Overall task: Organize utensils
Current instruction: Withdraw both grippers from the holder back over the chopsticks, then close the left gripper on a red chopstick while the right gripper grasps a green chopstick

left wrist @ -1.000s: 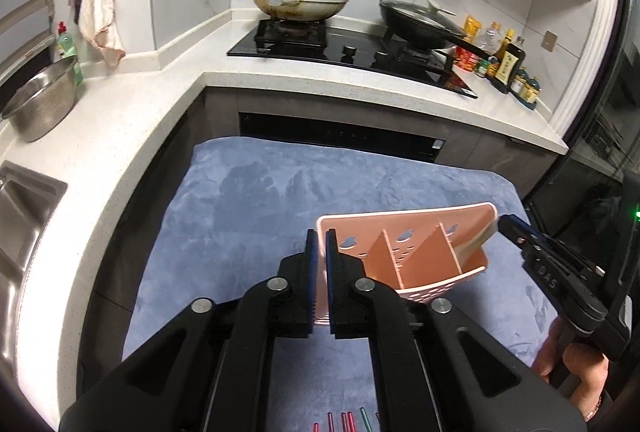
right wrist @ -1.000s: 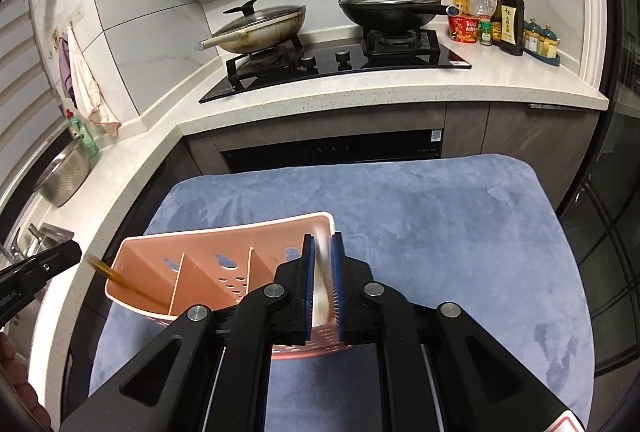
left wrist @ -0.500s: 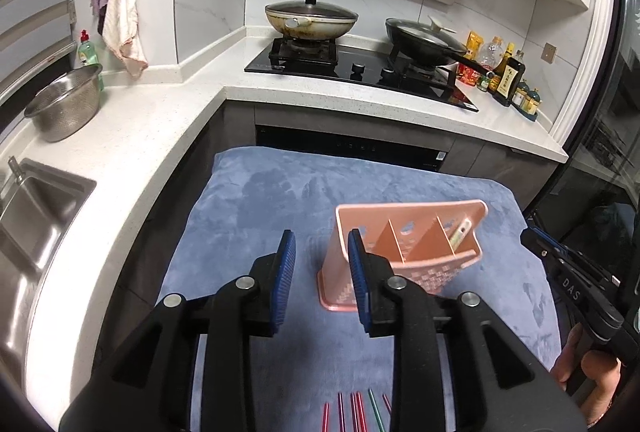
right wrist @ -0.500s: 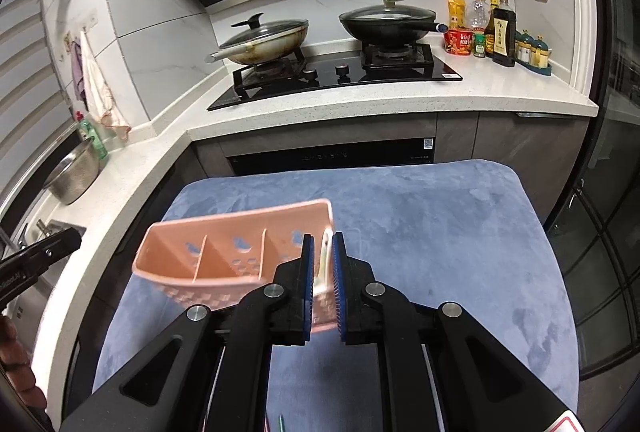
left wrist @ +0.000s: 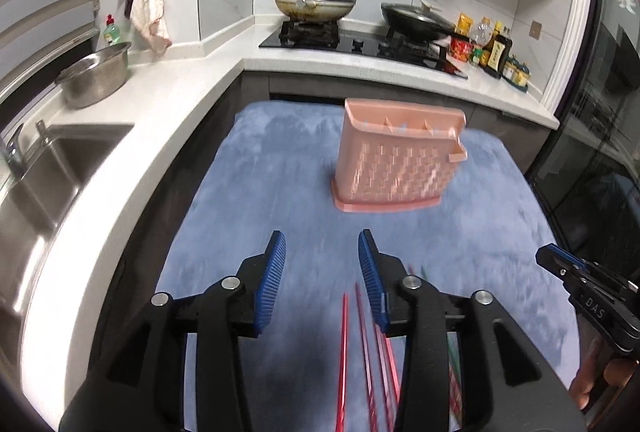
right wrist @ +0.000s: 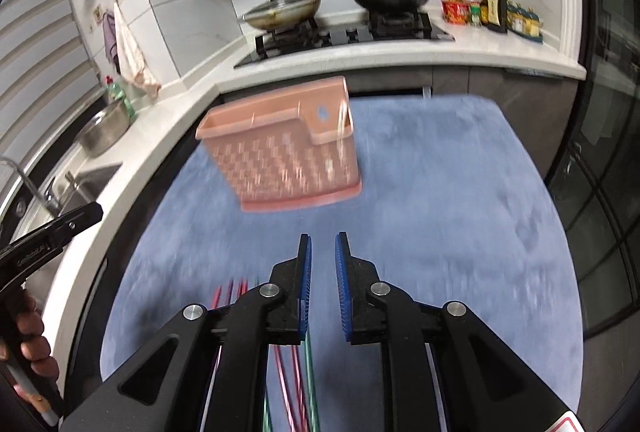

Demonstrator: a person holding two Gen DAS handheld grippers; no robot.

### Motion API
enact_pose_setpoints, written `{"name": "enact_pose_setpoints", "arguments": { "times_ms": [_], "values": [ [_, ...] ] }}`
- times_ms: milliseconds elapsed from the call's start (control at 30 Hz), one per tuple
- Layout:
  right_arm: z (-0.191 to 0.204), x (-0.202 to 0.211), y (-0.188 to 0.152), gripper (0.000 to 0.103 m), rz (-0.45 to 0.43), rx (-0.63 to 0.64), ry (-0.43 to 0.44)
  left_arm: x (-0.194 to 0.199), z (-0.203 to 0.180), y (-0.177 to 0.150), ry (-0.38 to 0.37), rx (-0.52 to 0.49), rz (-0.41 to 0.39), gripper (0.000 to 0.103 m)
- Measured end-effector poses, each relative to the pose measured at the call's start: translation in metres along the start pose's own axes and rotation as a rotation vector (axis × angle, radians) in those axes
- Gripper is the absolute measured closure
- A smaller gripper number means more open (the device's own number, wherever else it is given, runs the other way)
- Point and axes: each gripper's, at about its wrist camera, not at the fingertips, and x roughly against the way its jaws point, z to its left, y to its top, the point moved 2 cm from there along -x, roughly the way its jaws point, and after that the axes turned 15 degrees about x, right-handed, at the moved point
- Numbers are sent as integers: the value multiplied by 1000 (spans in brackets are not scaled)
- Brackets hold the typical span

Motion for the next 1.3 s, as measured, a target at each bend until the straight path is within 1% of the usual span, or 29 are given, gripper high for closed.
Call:
{"name": "enact_pose_setpoints", "arguments": {
  "times_ms": [167,267,333,567,700,900,1233,1300],
  "values": [
    [13,12,-48,82,43,3,-17,5,19,-47,13,14,55,66],
    [23,13,-76,82,78,16,-30,2,28,-72,21,24,101,66],
    [28,10,-93,82,104,19,-23,-1,34,-88,32,26,129,66],
    [45,4,-133,82,164,39,-21,-6,48,-128,54,43,186,66],
    [47,2,-147,82,186,37,-24,-8,53,-142,50,56,216,66],
    [49,-2,-159,82,213,35,-19,-11,54,-158,39,60,255,66],
    [50,-6,-166,82,234,24,-6,-16,53,-172,32,61,304,66],
    [50,-7,-166,84,237,21,-4,-17,54,-173,32,66,312,66]
  ]
}}
